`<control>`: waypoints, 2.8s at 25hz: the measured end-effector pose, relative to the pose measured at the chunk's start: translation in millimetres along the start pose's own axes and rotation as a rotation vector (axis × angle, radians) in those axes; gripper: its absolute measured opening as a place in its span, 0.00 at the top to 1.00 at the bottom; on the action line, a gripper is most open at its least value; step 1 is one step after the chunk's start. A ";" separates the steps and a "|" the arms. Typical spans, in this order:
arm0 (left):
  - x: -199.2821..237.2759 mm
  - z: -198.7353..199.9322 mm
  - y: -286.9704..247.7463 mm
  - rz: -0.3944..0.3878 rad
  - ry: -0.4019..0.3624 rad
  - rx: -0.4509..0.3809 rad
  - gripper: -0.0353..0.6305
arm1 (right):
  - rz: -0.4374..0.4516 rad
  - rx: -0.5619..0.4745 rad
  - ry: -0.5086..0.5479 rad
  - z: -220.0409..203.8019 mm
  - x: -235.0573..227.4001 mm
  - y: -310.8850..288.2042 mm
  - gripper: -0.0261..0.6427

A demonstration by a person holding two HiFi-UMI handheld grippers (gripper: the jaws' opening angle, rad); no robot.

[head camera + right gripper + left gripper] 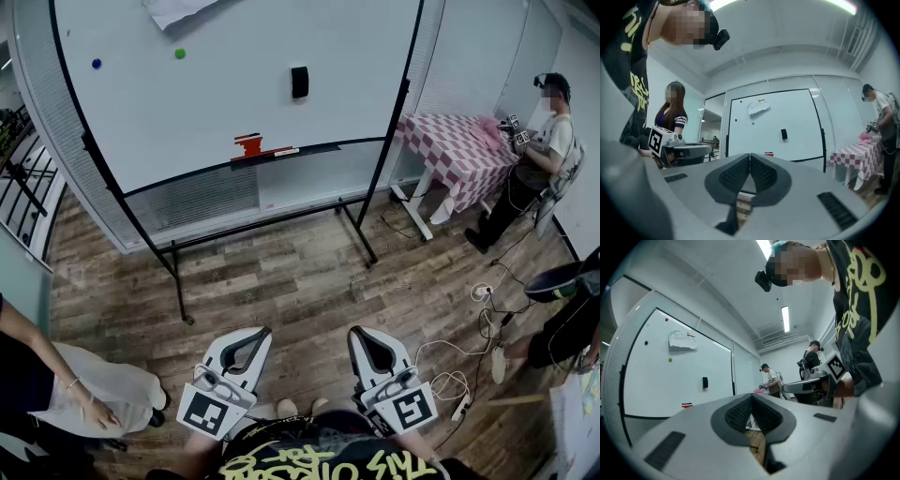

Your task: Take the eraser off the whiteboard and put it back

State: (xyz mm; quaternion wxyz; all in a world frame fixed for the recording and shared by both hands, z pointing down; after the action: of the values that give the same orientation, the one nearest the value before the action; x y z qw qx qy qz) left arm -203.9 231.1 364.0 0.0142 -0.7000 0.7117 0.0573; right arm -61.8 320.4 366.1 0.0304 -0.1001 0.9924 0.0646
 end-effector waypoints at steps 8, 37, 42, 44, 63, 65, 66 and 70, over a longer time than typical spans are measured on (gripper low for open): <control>5.6 -0.8 1.6 -0.001 -0.004 0.005 0.94 | 0.000 0.031 -0.033 1.1 4.9 -4.7 0.94; 8.2 -5.9 6.6 0.004 0.026 0.020 0.94 | -0.041 0.096 -0.011 -16.2 -1.0 4.5 0.94; 15.3 -10.9 1.3 0.016 0.035 0.026 0.94 | -0.035 0.103 -0.025 -21.3 -5.9 -6.4 0.94; 19.9 -12.4 -1.4 0.019 0.033 0.032 0.94 | -0.031 0.079 -0.038 -17.7 -7.2 -14.7 0.94; 124.0 -7.5 -82.5 0.079 -0.026 0.026 0.94 | 0.026 0.021 -0.021 -6.4 -73.3 -145.6 0.94; 133.6 -6.6 -89.8 0.087 -0.030 0.028 0.94 | 0.043 0.003 -0.030 -2.3 -76.3 -160.8 0.94; 138.0 -6.5 -93.2 0.093 -0.029 0.029 0.94 | 0.051 -0.011 -0.035 0.6 -77.5 -168.1 0.94; 154.7 -5.5 -108.8 0.115 -0.032 0.033 0.94 | 0.078 -0.011 -0.038 2.2 -89.0 -191.8 0.94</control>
State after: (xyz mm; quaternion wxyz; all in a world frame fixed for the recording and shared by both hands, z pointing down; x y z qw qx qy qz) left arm -98.0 75.1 347.1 0.0339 -0.6566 0.7513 0.0574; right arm 64.2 151.7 347.0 0.0460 -0.0600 0.9944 0.0732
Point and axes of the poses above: the fingertips, and each gripper's own axes: y backward along the fingers, x to its left, z out of its top, the point moved 3 cm from there along y, backward along the fingers, and after that the axes turned 15 degrees about -z, right-handed, at the moved point
